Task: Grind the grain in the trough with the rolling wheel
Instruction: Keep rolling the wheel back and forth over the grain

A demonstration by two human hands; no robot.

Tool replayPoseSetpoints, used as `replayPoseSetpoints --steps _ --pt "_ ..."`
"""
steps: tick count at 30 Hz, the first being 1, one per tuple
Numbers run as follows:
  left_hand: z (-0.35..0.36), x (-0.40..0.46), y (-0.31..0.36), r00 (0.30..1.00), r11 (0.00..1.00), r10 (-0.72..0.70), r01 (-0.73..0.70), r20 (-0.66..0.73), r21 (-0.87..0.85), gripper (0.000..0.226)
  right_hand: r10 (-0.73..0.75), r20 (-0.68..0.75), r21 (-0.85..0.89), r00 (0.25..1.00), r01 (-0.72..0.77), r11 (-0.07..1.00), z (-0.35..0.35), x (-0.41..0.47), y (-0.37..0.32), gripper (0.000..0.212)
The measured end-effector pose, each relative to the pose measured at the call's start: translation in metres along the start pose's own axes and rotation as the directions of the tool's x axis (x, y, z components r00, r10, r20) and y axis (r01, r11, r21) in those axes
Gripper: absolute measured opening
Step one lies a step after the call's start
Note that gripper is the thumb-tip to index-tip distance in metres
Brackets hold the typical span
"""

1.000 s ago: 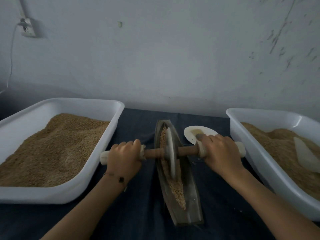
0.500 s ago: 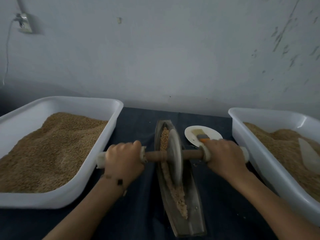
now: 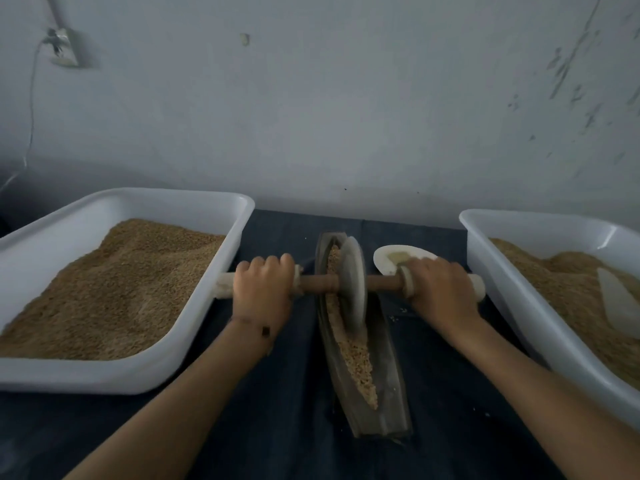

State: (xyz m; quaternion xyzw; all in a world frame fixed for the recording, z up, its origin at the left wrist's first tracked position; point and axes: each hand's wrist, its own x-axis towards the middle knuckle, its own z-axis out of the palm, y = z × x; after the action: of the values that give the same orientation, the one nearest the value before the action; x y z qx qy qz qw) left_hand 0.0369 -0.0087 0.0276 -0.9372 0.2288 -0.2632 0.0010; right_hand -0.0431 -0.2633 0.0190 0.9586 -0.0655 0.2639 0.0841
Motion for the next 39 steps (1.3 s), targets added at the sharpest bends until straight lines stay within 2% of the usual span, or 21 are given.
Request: replayPoseSetpoints --steps 2,5,7,10,12,13,15,16,18,21,23,26,29,33,37,39 --pt "-0.007 -0.027 0.0 0.984 0.993 0.103 -0.11 -0.145 -0.04 0.024 -0.039 -0.176 0.055 0.984 0.049 0.997 0.001 -0.034 0.003 0.026" --pt "-0.01 -0.053 -0.004 0.905 0.977 0.17 -0.206 -0.389 -0.053 0.015 -0.111 -0.362 0.075 0.926 0.148 0.986 -0.002 -0.063 0.008 0.011" --pt "-0.008 -0.058 -0.006 0.879 0.976 0.172 -0.213 -0.446 -0.043 0.011 -0.142 -0.391 0.062 0.91 0.18 0.982 -0.005 -0.066 0.01 0.016" --pt "-0.002 -0.05 -0.006 0.904 0.978 0.144 -0.192 -0.403 -0.079 0.017 -0.15 -0.382 0.033 0.912 0.176 0.984 -0.007 -0.053 0.007 0.018" --pt "0.001 -0.032 -0.004 0.956 0.98 0.103 -0.144 -0.275 -0.134 0.025 -0.112 -0.256 0.009 0.96 0.118 0.993 -0.004 -0.032 0.005 0.01" --pt "0.003 -0.02 -0.003 0.981 0.986 0.068 -0.094 -0.183 -0.137 0.025 -0.067 -0.118 -0.018 0.991 0.065 0.998 -0.002 -0.019 0.004 0.013" --pt "0.006 0.007 0.0 1.0 0.998 -0.012 0.013 0.006 -0.055 0.021 0.026 0.134 -0.047 0.991 -0.02 0.999 0.003 0.008 0.006 0.017" --pt "0.009 0.019 0.0 0.997 0.999 -0.05 0.051 0.062 -0.017 0.02 0.058 0.205 -0.012 0.977 -0.057 0.998 0.006 0.02 0.008 0.013" --pt "0.013 0.041 0.002 0.987 0.997 -0.081 0.083 0.142 -0.002 0.022 0.089 0.304 0.065 0.949 -0.114 0.991 0.012 0.043 0.011 0.004" --pt "0.017 0.057 0.001 0.968 0.993 -0.106 0.117 0.229 -0.035 0.029 0.077 0.372 0.069 0.925 -0.11 0.991 0.011 0.061 0.012 0.016" --pt "0.018 0.053 0.0 0.975 0.993 -0.109 0.117 0.195 -0.031 0.03 0.08 0.333 0.073 0.94 -0.11 0.991 0.01 0.059 0.009 0.018" --pt "0.017 0.029 -0.002 0.991 0.992 -0.096 0.103 0.098 -0.069 0.023 0.025 0.06 -0.02 0.998 -0.024 1.0 0.005 0.036 0.0 0.011" --pt "0.009 -0.01 -0.007 1.0 0.991 -0.014 0.012 -0.013 -0.13 0.019 -0.059 -0.158 -0.04 0.986 0.053 0.998 -0.011 -0.001 -0.008 0.021" --pt "-0.008 -0.056 -0.012 0.975 0.983 0.126 -0.148 -0.185 -0.112 0.026 -0.14 -0.274 0.01 0.952 0.149 0.989 -0.029 -0.047 -0.002 0.027" --pt "-0.016 -0.071 -0.009 0.938 0.988 0.116 -0.143 -0.326 -0.06 0.021 -0.162 -0.361 0.046 0.919 0.191 0.981 -0.031 -0.065 0.004 0.016" --pt "-0.013 -0.065 -0.007 0.931 0.986 0.116 -0.149 -0.346 -0.071 0.02 -0.135 -0.359 0.061 0.924 0.167 0.984 -0.023 -0.064 0.003 0.013"
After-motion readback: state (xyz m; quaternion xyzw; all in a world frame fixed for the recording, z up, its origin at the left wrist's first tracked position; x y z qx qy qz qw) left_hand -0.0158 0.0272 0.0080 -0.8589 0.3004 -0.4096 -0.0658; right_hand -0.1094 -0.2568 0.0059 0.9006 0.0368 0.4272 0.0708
